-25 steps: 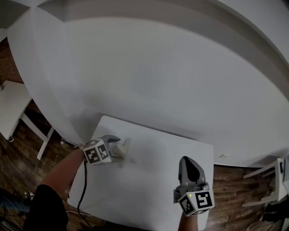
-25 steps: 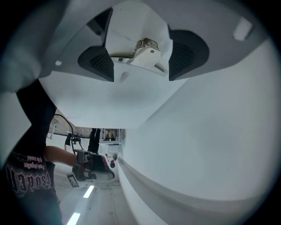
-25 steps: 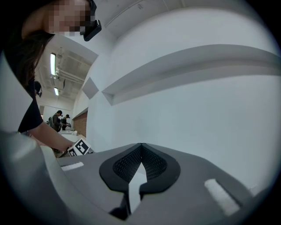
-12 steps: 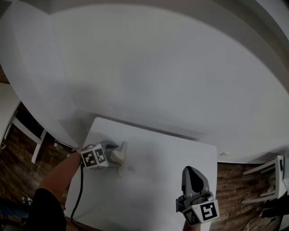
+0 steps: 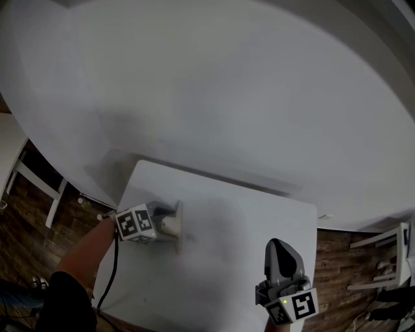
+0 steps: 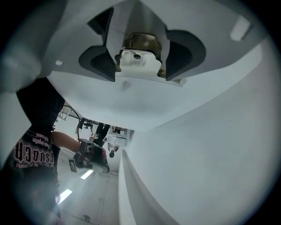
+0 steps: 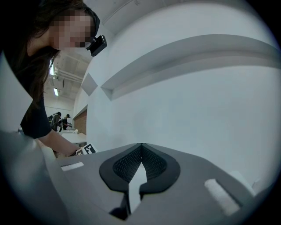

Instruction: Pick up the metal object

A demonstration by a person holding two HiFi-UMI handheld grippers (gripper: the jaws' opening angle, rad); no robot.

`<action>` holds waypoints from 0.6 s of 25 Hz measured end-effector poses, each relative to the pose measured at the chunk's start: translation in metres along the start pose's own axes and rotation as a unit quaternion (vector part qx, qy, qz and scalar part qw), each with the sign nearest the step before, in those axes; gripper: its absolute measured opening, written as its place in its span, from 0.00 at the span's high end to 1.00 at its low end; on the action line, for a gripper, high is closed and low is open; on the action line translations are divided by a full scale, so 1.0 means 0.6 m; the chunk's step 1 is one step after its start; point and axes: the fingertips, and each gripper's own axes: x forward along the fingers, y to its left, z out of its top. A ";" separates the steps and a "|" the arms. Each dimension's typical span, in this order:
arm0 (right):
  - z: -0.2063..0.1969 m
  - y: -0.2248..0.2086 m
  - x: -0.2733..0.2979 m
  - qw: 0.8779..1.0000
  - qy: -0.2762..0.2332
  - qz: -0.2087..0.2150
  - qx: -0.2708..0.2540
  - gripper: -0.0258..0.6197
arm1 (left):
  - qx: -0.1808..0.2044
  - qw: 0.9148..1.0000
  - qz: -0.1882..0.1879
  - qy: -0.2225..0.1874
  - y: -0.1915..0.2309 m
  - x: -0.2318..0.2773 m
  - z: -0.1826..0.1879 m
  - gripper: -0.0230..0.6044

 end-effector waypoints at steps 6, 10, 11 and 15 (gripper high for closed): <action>-0.002 0.007 0.003 1.000 0.000 0.009 -0.002 0.94 | 0.020 0.999 -0.011 0.022 -0.025 -0.001 -0.009 0.38; 0.001 0.012 0.009 1.000 -0.002 0.010 0.001 0.94 | 0.033 0.999 0.000 0.010 -0.019 0.008 -0.008 0.42; 0.002 0.012 0.010 1.000 -0.003 0.008 0.003 0.94 | 0.041 0.999 0.007 0.011 -0.017 0.007 -0.005 0.51; 0.001 0.006 0.004 1.000 -0.004 0.008 0.002 0.94 | 0.052 0.998 0.017 0.010 -0.018 0.006 -0.002 0.51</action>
